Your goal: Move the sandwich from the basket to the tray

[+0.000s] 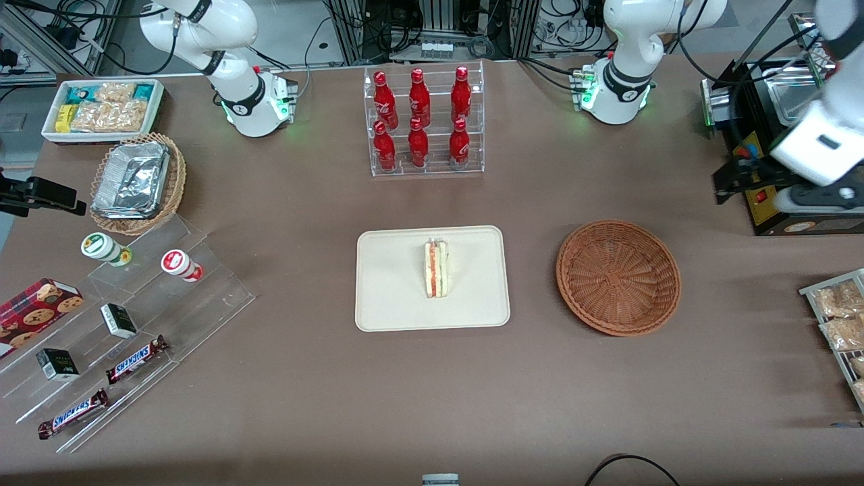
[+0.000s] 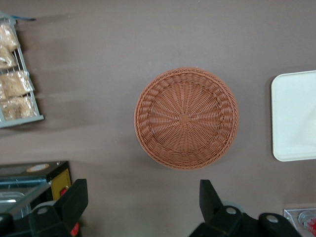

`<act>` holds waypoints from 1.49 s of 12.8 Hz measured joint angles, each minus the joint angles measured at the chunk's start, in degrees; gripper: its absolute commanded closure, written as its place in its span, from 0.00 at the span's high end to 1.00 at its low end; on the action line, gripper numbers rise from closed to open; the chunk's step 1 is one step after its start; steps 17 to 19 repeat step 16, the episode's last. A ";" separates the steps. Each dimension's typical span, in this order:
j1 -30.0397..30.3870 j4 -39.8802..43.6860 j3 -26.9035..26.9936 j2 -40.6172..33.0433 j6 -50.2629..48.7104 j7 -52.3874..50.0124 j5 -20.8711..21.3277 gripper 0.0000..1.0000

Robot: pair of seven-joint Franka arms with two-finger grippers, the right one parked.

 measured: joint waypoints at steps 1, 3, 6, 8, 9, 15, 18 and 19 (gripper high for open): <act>1.24 0.62 0.01 0.07 -0.03 1.73 -2.17 1.00; 2.17 1.38 0.00 0.52 -0.06 2.92 -3.67 1.00; 1.33 1.83 -0.73 1.09 -0.06 2.93 -1.96 1.00; 0.38 2.27 -0.87 1.13 -0.31 2.93 -0.55 1.00; 0.32 2.39 -0.86 1.13 -1.12 2.93 -0.36 1.00; 0.32 2.50 0.72 0.94 -2.94 2.93 -0.18 1.00; 0.32 2.50 0.72 0.94 -2.95 2.93 -0.18 1.00; 0.32 2.50 0.72 0.94 -2.95 2.93 -0.18 1.00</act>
